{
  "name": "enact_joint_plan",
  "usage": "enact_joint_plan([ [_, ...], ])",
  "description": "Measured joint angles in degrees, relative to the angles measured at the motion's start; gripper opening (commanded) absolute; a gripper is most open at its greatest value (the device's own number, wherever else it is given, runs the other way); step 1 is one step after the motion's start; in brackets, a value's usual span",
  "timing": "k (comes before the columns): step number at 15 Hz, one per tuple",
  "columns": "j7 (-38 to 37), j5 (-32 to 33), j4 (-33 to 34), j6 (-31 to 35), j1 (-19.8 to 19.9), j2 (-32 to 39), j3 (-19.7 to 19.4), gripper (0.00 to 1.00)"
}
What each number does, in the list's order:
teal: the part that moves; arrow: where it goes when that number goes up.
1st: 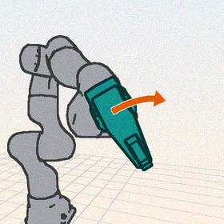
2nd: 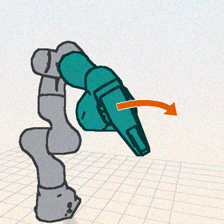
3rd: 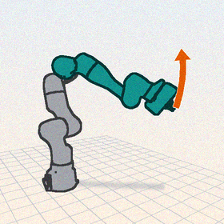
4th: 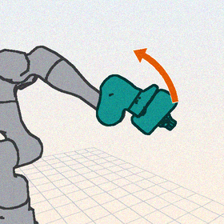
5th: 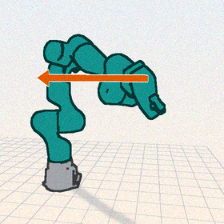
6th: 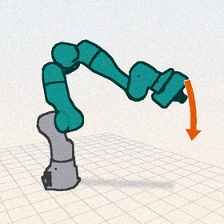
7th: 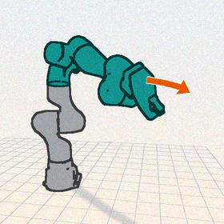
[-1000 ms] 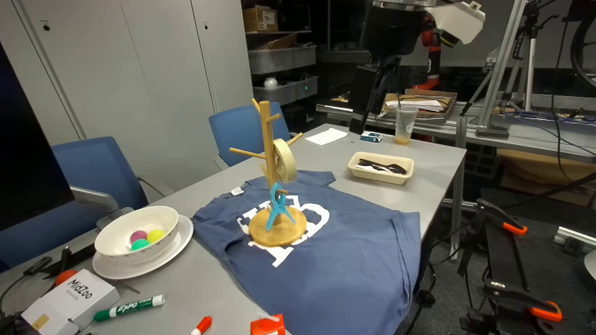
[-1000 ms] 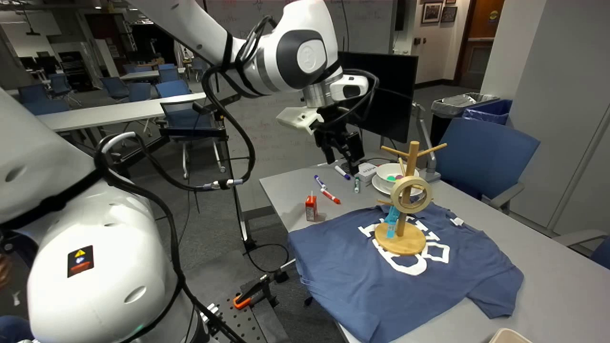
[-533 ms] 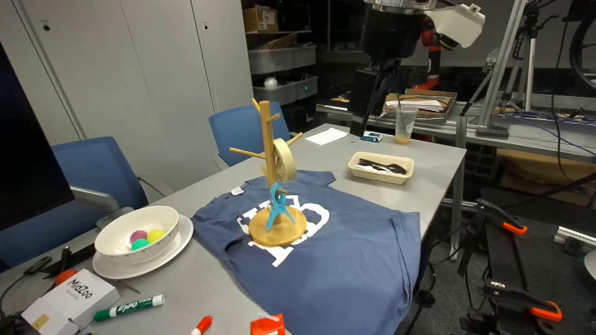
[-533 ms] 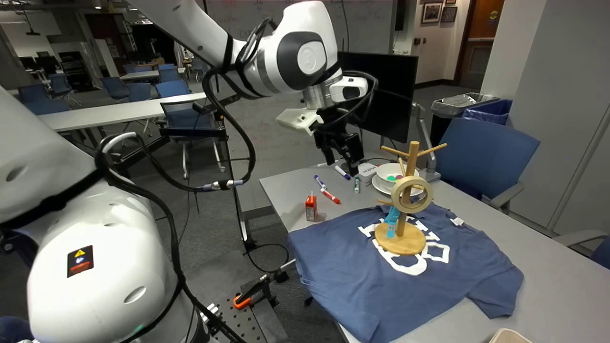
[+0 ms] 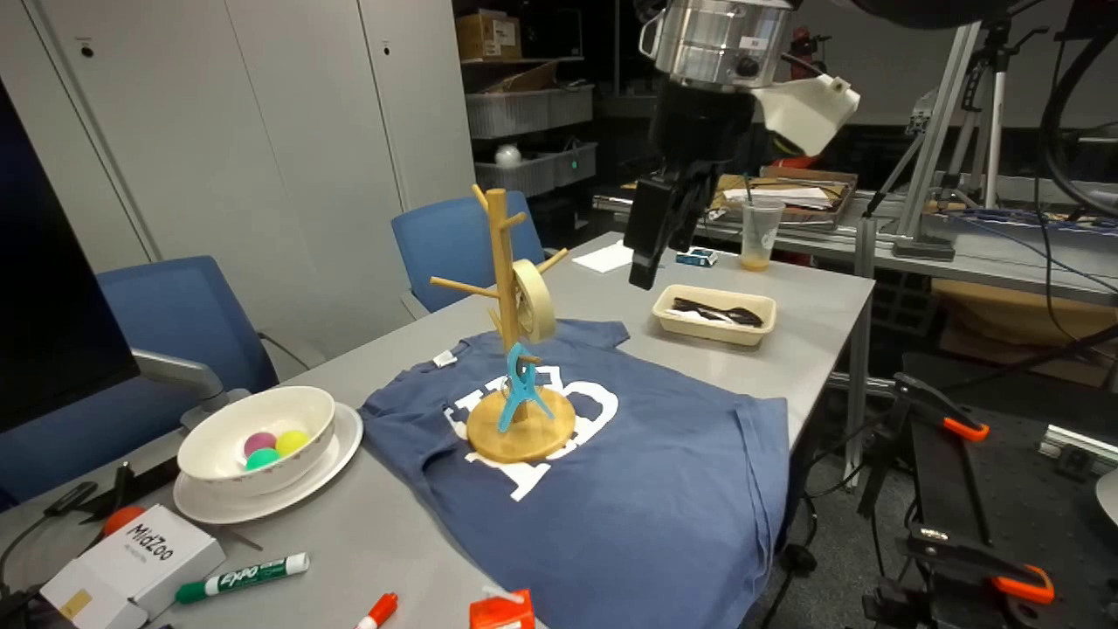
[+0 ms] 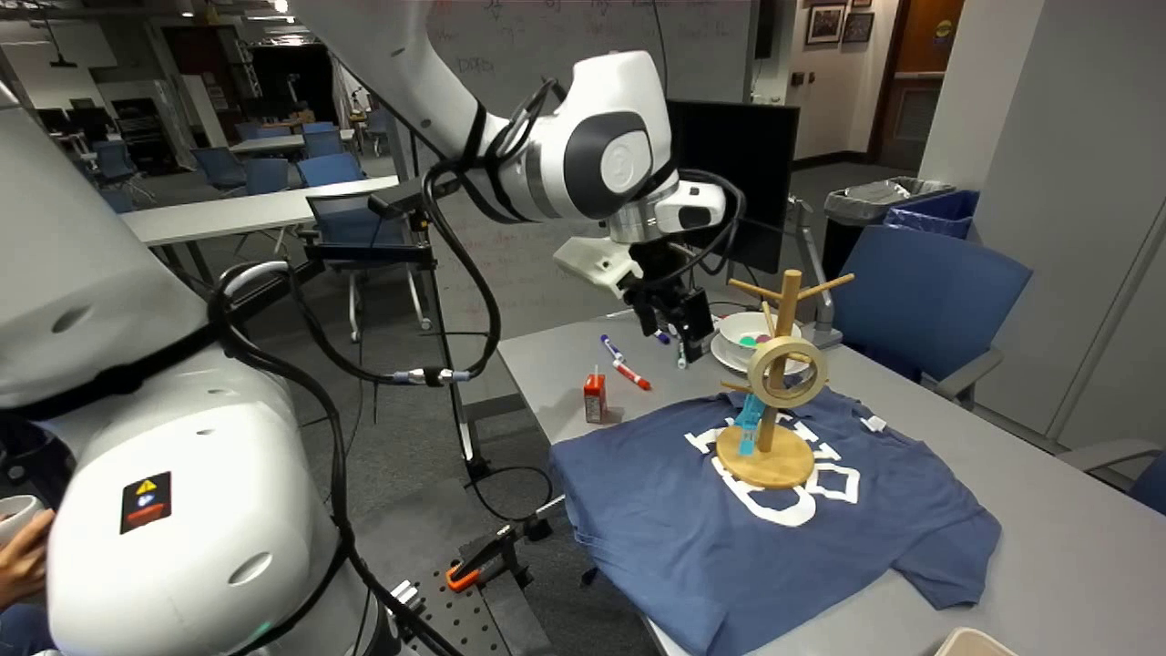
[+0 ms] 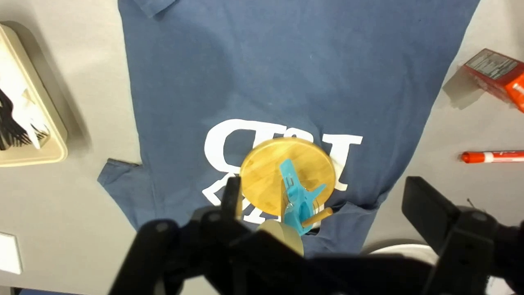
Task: Pick up the tape from the wooden holder and put it on the table.
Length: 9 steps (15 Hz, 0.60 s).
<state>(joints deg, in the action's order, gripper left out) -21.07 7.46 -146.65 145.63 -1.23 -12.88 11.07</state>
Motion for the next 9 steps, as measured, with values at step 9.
enact_joint_plan([
  [9,-6.4,10.3,5.4,15.6,2.2,14.1,-3.4,1.0],
])
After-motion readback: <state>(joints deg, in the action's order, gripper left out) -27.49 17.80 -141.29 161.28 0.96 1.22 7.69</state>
